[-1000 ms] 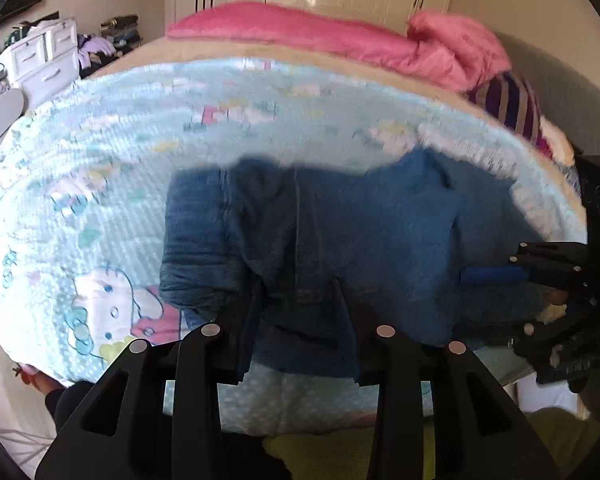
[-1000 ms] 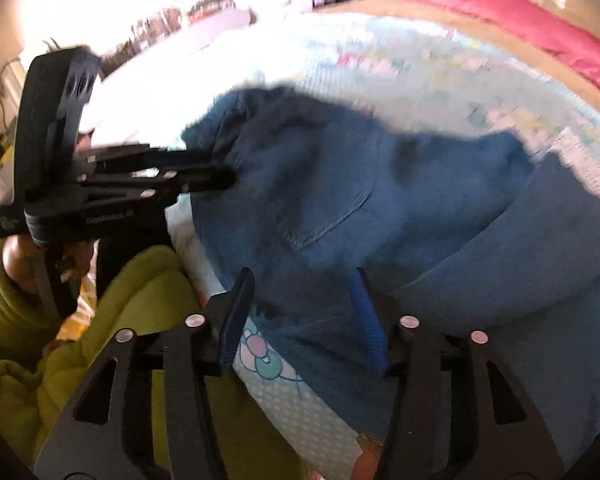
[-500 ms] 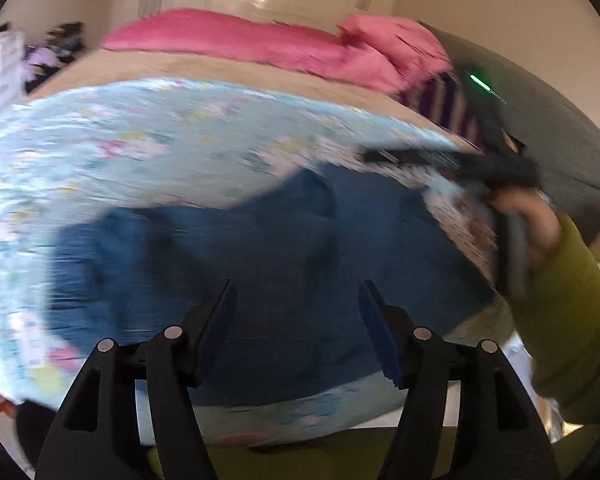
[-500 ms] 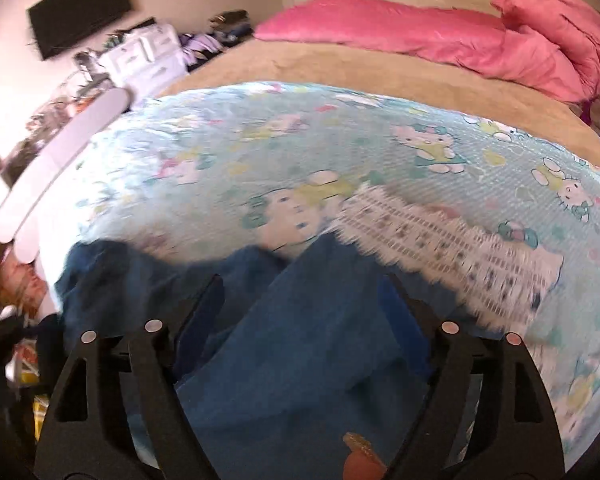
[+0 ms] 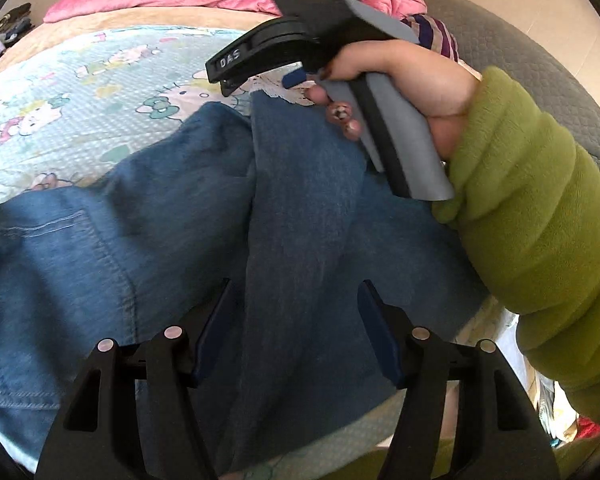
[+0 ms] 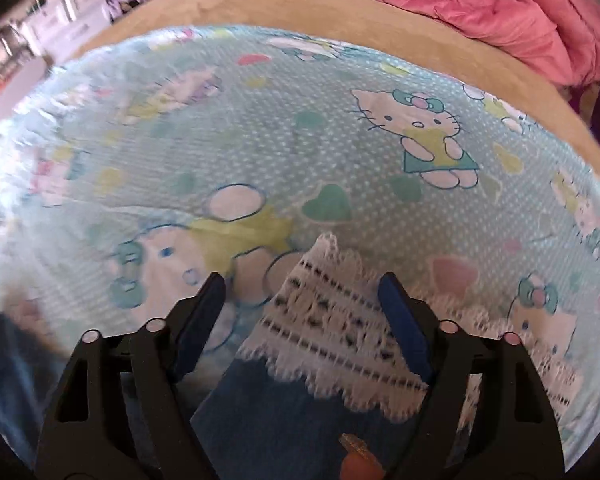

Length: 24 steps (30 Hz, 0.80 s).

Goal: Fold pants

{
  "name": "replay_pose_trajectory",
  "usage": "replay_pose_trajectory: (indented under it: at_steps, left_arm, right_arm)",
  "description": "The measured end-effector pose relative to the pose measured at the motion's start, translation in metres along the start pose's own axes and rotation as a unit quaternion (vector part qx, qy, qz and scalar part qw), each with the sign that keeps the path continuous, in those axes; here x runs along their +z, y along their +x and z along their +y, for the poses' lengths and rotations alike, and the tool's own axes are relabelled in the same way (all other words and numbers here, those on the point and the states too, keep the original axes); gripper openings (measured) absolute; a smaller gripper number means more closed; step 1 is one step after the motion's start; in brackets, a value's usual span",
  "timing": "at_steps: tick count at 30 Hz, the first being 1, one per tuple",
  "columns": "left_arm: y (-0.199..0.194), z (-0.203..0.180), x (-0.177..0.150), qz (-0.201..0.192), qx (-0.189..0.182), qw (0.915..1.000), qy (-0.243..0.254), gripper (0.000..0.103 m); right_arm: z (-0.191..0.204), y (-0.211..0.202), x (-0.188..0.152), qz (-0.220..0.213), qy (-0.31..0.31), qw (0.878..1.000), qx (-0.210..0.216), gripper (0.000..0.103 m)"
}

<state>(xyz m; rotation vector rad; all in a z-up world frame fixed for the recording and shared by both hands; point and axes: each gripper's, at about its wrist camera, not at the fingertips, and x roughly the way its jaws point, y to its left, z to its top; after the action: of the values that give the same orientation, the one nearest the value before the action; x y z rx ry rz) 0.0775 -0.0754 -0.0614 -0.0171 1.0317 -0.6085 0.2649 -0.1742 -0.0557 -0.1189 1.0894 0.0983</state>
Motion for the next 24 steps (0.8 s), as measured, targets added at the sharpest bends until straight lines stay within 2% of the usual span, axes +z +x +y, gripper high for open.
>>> replay_pose_trajectory:
  at_steps: [2, 5, 8, 11, 12, 13, 14, 15, 19, 24]
  left_arm:
    - [0.001, -0.001, 0.0, -0.003, 0.001, 1.0, 0.004, 0.06]
    - [0.0, 0.0, 0.0, -0.007, -0.003, 1.0, 0.003, 0.06]
    - [0.0, 0.002, 0.0, -0.011, -0.003, 0.9999, 0.002, 0.06]
    - [-0.002, 0.002, -0.001, -0.018, 0.009, 0.9998, 0.005, 0.059]
    - [-0.003, 0.002, 0.0, -0.022, 0.02, 0.9995, 0.009, 0.047]
    - [-0.005, 0.001, -0.001, -0.025, 0.029, 0.9992, 0.013, 0.027]
    - [-0.011, 0.0, -0.007, -0.026, 0.033, 0.999, 0.014, 0.019]
    - [-0.013, 0.0, -0.007, -0.026, 0.031, 0.9991, 0.014, 0.006]
    - [-0.031, -0.003, -0.006, -0.043, 0.018, 0.9984, 0.032, 0.003]
    - [-0.049, -0.011, -0.011, -0.055, 0.017, 0.9951, 0.081, 0.003]
  right_arm:
    - [-0.006, 0.0, 0.001, -0.005, -0.002, 1.0, 0.004, 0.036]
    - [-0.017, -0.006, 0.002, -0.013, 0.002, 1.0, 0.02, 0.009]
    - [-0.036, -0.024, -0.004, -0.034, 0.019, 0.998, 0.05, 0.006]
    - [-0.061, -0.062, -0.018, -0.07, 0.049, 0.993, 0.087, 0.005]
    - [-0.067, -0.076, -0.022, -0.082, 0.056, 0.991, 0.094, 0.005]
    - [-0.074, -0.09, -0.027, -0.095, 0.064, 0.988, 0.102, 0.005]
    - [-0.081, -0.104, -0.032, -0.107, 0.07, 0.986, 0.11, 0.005]
    - [-0.092, -0.126, -0.044, -0.127, 0.08, 0.981, 0.121, 0.005]
    - [-0.122, -0.18, -0.086, -0.165, 0.107, 0.969, 0.146, 0.005]
    - [-0.15, -0.211, -0.157, -0.152, 0.14, 0.967, 0.147, 0.005]
